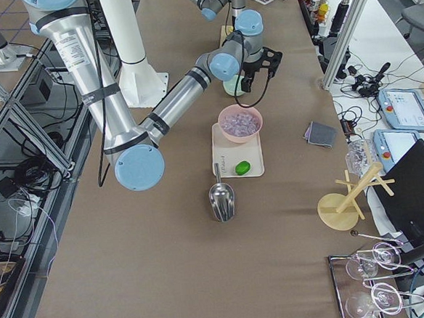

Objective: Put spoon and ice into bowl

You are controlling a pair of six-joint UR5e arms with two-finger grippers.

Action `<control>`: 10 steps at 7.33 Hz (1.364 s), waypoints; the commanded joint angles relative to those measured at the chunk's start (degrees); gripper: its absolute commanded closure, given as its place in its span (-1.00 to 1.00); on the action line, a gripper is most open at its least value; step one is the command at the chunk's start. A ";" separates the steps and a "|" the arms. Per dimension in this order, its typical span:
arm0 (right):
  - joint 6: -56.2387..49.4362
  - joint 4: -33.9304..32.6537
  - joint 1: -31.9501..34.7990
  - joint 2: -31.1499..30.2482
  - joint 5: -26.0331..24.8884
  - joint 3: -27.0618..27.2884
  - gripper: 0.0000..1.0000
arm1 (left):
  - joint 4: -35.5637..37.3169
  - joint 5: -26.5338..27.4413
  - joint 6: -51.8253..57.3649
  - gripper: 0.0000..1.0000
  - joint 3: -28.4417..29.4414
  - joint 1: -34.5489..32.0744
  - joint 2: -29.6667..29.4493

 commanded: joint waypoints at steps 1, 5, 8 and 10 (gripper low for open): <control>-10.44 -3.98 3.72 -2.21 1.76 -0.08 -1.00 | 0.63 0.11 -17.02 1.00 0.93 4.84 -9.41; -31.50 -14.28 9.89 -4.15 1.95 -0.17 -1.00 | -5.26 5.56 -24.91 1.00 14.54 8.91 -23.32; -31.51 -14.38 11.30 -5.11 1.60 0.97 -1.00 | -10.33 11.34 -25.87 -0.96 18.00 11.09 -24.50; -31.51 -14.38 11.30 -4.68 1.59 1.93 -1.00 | -12.99 11.19 -31.32 -0.97 14.24 11.28 -20.46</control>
